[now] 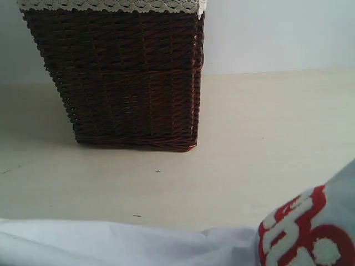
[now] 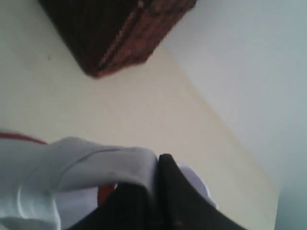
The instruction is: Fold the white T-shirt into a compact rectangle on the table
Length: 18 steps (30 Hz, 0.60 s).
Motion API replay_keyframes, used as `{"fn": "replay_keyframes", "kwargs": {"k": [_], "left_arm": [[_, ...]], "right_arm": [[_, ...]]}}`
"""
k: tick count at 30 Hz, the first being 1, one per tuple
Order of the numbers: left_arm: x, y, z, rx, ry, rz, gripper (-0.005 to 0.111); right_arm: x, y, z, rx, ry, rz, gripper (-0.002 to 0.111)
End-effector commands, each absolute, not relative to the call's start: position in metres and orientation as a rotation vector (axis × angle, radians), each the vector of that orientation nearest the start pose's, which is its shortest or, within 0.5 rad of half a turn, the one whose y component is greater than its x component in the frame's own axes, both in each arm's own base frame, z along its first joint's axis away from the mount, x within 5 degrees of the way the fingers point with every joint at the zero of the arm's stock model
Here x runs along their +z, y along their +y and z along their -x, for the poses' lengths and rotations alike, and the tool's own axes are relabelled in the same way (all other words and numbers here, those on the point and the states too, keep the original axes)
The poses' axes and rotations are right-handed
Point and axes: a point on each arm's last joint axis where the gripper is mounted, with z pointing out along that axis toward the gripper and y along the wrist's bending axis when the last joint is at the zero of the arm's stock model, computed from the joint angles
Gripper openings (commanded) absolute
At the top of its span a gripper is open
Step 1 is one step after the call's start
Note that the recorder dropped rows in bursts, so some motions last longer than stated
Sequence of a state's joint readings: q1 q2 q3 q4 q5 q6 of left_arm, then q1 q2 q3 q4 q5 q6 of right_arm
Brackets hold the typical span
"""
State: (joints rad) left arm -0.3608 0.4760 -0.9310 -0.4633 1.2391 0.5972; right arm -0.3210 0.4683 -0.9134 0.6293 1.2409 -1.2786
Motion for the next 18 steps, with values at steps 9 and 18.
{"fn": "replay_keyframes", "kwargs": {"k": [9,18], "left_arm": [[0.421,-0.043,0.029,-0.500,1.566,-1.115,0.000],[0.421,-0.040,0.040,-0.501,1.526,-1.108,0.000]], "right_arm": [[0.446,0.067,0.006,-0.198,1.480,0.969,0.000],[0.443,0.078,0.036,-0.183,1.443,0.890,0.000]]}}
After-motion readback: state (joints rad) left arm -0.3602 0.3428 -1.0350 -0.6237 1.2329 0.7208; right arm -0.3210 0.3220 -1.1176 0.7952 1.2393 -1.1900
